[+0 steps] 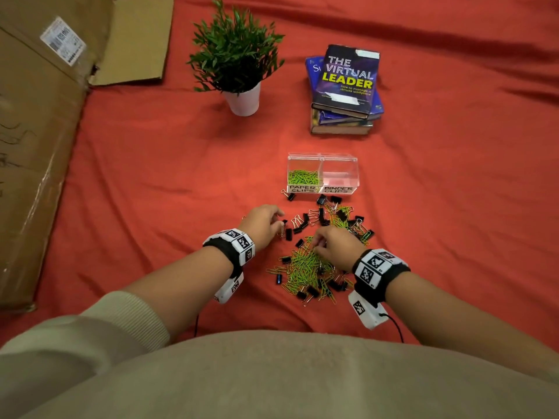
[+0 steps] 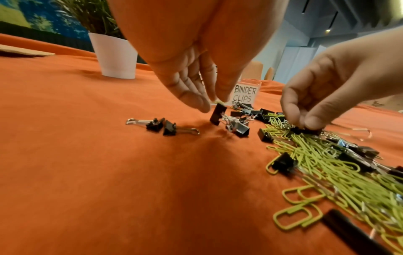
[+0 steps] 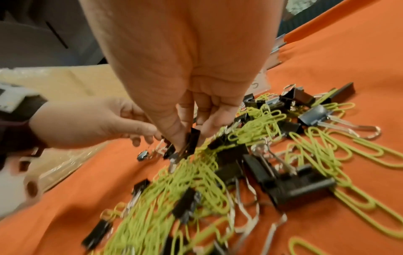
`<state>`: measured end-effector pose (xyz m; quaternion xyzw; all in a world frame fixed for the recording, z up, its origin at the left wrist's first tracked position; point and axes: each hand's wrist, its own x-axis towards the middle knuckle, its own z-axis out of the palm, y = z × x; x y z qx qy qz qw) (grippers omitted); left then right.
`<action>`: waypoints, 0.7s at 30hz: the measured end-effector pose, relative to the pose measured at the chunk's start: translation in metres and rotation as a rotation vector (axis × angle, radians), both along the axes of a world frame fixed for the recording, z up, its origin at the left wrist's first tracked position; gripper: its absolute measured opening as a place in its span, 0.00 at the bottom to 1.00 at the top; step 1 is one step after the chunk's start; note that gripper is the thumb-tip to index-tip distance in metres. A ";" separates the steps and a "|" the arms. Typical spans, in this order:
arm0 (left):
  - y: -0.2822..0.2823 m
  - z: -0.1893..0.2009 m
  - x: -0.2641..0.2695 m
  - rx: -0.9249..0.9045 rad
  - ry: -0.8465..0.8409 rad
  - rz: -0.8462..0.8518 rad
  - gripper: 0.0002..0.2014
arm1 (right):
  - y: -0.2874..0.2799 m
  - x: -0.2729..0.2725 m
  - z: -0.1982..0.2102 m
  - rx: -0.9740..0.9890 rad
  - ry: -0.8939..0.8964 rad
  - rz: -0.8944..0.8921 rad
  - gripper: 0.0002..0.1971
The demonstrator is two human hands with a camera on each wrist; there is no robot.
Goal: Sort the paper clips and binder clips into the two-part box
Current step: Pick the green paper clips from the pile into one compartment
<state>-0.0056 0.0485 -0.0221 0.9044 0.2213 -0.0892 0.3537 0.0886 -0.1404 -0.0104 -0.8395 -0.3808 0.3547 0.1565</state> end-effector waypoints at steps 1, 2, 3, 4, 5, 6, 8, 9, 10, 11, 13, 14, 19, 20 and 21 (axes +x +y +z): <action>0.000 -0.001 -0.001 0.016 -0.012 0.013 0.10 | 0.001 0.004 0.000 0.007 0.008 -0.029 0.03; -0.001 -0.001 -0.003 0.039 -0.019 0.012 0.10 | 0.003 0.008 0.001 0.017 0.014 -0.057 0.03; -0.002 -0.001 -0.005 0.061 -0.026 -0.008 0.08 | 0.004 0.012 0.002 0.028 0.014 -0.082 0.03; -0.004 -0.001 -0.007 0.073 -0.016 -0.050 0.07 | 0.007 0.016 0.002 0.043 0.002 -0.107 0.03; -0.007 -0.001 -0.010 0.078 -0.002 -0.113 0.07 | 0.009 0.019 0.002 0.057 -0.032 -0.122 0.03; -0.011 -0.001 -0.013 0.080 0.027 -0.190 0.06 | 0.011 0.022 0.002 0.074 -0.096 -0.118 0.03; -0.019 -0.001 -0.019 0.084 0.067 -0.347 0.07 | 0.017 0.020 0.000 0.088 -0.220 -0.054 0.07; -0.021 -0.003 -0.022 0.085 0.078 -0.408 0.09 | 0.020 0.016 0.000 0.086 -0.239 -0.009 0.08; -0.023 -0.004 -0.024 0.089 0.100 -0.454 0.10 | 0.023 0.010 -0.001 0.079 -0.233 0.041 0.09; -0.025 -0.006 -0.026 0.095 0.121 -0.490 0.12 | 0.026 0.004 -0.003 0.066 -0.213 0.088 0.10; -0.027 -0.009 -0.028 0.112 0.141 -0.532 0.15 | 0.030 -0.008 -0.009 0.024 -0.176 0.162 0.11; -0.028 -0.009 -0.027 0.122 0.142 -0.536 0.15 | 0.032 -0.012 -0.012 0.005 -0.168 0.185 0.12; -0.032 -0.012 -0.026 0.169 0.155 -0.494 0.15 | 0.032 -0.014 -0.020 -0.029 -0.144 0.148 0.12; -0.031 -0.012 -0.026 0.152 0.147 -0.478 0.13 | 0.032 -0.011 -0.020 -0.027 -0.141 0.129 0.11; -0.030 -0.011 -0.026 0.123 0.133 -0.454 0.11 | 0.031 -0.008 -0.020 -0.017 -0.145 0.101 0.11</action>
